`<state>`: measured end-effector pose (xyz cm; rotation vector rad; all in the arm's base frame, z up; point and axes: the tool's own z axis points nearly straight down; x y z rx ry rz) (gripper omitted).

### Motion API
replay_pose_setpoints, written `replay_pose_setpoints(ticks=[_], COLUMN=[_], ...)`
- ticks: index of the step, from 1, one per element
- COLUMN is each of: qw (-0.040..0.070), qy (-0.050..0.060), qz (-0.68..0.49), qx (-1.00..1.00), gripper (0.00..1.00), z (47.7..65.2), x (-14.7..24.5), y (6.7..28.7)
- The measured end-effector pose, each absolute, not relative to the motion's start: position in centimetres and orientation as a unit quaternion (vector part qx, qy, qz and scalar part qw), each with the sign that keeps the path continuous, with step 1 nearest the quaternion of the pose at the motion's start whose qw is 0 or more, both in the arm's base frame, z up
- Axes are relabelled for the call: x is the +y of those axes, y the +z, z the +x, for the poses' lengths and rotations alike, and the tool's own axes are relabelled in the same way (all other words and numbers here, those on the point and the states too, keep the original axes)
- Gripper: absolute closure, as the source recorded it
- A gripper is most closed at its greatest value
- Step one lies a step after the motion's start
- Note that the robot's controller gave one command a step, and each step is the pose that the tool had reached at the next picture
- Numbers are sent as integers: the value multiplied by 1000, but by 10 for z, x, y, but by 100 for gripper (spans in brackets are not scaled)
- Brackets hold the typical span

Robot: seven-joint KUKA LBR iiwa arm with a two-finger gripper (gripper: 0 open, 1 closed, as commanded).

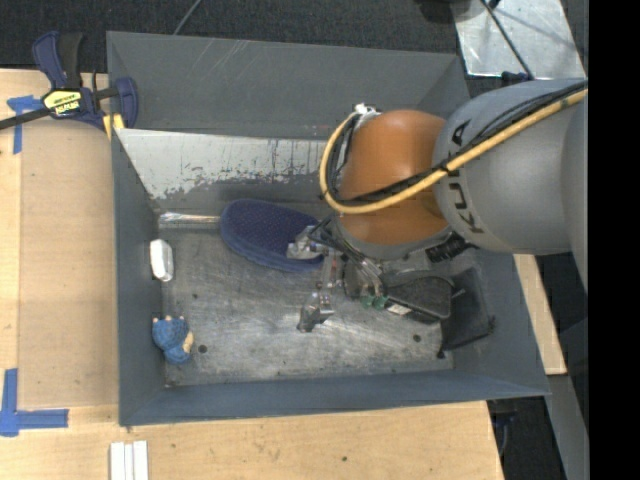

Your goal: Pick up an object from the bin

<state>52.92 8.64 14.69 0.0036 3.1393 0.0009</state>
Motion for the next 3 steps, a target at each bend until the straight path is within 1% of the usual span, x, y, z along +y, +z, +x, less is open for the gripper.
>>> replay_pose_setpoints(ticks=[1,2,3], qw=[1,18,5], qy=[1,3,1], qz=[43,45,50], qx=[999,999,999], gripper=[0,100,100], z=[591,598,590], x=[96,95,105], y=[80,88,213])
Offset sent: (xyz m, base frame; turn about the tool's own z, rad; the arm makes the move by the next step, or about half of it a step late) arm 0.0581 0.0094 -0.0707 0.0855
